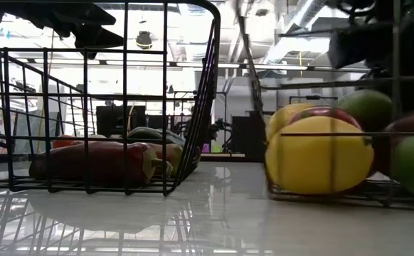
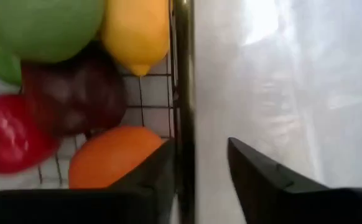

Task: Sort produce into baskets
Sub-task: Adjust the right wire basket

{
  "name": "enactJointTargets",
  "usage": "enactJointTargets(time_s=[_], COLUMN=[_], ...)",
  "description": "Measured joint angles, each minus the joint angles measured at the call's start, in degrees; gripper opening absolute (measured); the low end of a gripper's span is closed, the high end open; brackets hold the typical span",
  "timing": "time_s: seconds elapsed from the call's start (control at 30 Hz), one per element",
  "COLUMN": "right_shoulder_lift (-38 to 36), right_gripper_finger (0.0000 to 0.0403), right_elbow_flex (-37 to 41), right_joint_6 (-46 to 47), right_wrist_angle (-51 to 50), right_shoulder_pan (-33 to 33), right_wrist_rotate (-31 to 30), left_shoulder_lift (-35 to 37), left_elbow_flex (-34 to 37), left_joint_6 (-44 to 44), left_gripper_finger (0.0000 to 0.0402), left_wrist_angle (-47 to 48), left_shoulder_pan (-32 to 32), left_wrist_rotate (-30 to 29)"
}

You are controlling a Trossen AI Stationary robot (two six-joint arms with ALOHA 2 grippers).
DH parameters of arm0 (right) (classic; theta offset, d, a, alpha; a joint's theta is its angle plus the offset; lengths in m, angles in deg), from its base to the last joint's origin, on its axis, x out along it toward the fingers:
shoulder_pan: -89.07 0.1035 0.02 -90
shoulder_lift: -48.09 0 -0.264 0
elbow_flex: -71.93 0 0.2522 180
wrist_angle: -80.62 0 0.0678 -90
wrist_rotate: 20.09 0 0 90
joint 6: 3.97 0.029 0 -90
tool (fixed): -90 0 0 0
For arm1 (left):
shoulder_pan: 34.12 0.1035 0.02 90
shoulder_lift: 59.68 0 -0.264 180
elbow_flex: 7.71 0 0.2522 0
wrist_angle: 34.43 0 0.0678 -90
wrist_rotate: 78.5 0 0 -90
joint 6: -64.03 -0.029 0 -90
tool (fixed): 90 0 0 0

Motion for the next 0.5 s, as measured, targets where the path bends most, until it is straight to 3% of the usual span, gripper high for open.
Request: enactJointTargets(time_s=[0.3,0.5], right_shoulder_lift=[1.43,0.09], right_gripper_finger=[0.0050,0.0036], right_elbow_flex=[-1.46,-3.52], right_joint_6=[-6.01,-14.43], right_wrist_angle=[-3.99,-4.40], right_shoulder_pan=[-6.77,-12.36], right_wrist_rotate=[-2.19,-6.13], left_shoulder_lift=[0.01,-0.01], left_elbow_flex=[0.00,0.00], left_joint_6=[-0.49,-0.55], left_gripper_finger=[0.0263,0.0263], left_wrist_angle=[0.11,1.47], left_shoulder_pan=[0.01,0.01], left_wrist_rotate=[0.00,0.02])
